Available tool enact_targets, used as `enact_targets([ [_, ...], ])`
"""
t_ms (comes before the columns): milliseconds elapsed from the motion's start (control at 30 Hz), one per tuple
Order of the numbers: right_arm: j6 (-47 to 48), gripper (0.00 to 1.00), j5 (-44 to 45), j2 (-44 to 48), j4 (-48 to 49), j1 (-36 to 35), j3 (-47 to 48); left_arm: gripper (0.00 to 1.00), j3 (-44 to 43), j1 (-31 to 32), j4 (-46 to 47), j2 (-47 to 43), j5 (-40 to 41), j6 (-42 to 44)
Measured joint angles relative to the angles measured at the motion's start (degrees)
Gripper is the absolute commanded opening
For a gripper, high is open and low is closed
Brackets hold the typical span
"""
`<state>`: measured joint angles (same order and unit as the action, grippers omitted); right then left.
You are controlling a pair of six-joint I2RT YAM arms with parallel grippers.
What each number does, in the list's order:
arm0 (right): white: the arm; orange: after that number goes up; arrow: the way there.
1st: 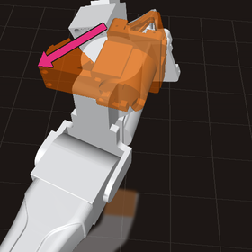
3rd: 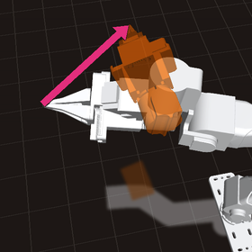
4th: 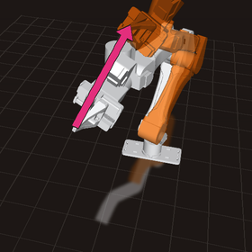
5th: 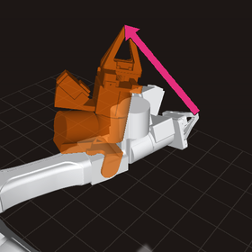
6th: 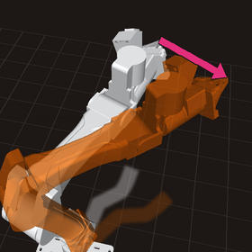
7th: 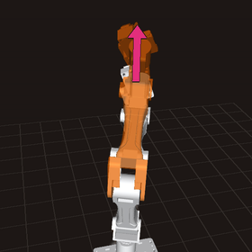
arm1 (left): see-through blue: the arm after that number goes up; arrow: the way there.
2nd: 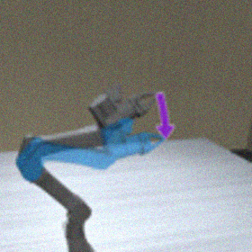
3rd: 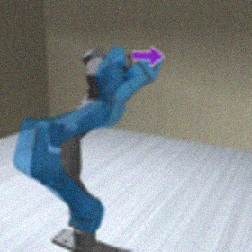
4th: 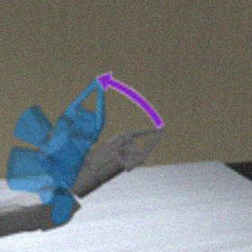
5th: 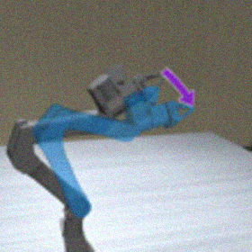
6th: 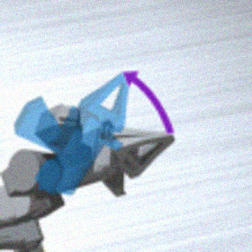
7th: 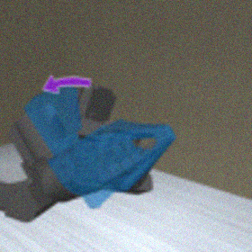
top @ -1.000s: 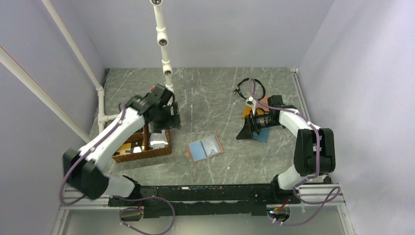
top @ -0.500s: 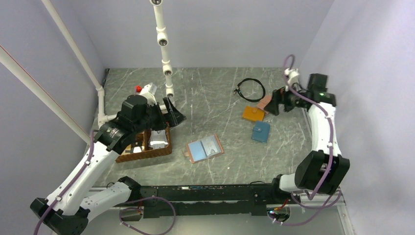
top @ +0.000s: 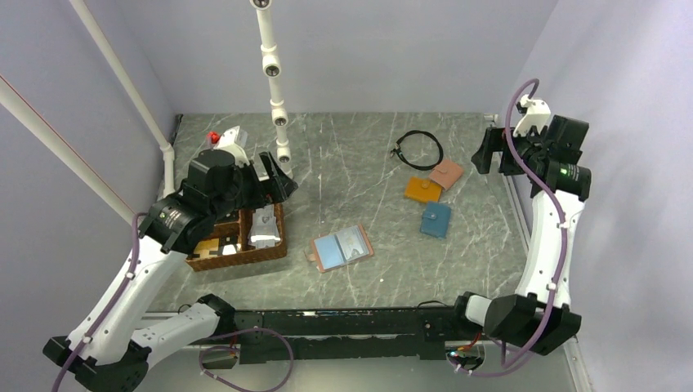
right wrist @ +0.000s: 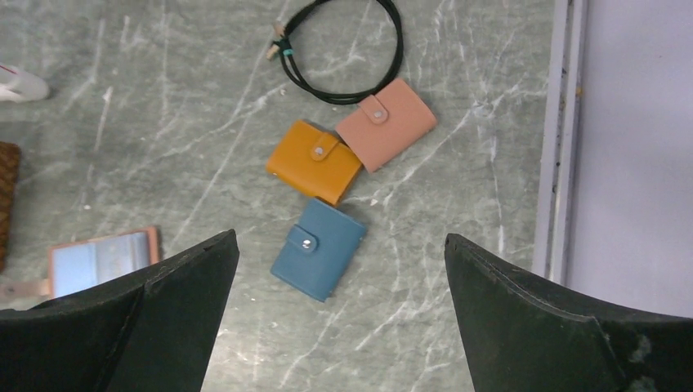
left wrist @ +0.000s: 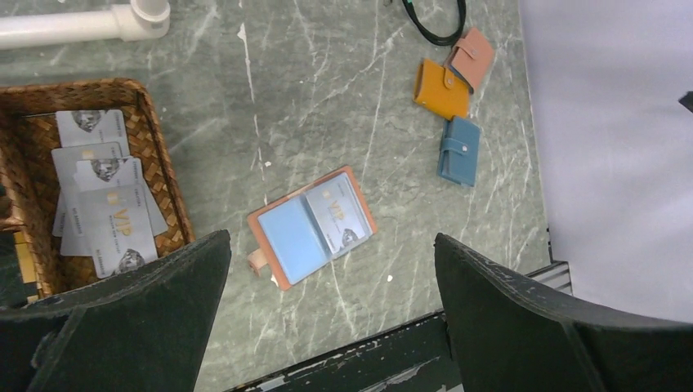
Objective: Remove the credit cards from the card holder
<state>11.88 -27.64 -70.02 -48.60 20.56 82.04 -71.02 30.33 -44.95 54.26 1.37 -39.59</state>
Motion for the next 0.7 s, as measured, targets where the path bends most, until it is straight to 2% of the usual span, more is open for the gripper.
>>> enact_targets([
  [200,-4.6,1.00,-1.3,4.6,0.1,0.0,-1.5,1.00,-1.3,0.0,-1.4,0.4,1.1,1.0],
  [700,-10.3,1.00,-5.1,8.1,0.6,0.0,-5.2,0.99,-0.9,0.0,-2.2,-0.1,0.0,-0.5],
])
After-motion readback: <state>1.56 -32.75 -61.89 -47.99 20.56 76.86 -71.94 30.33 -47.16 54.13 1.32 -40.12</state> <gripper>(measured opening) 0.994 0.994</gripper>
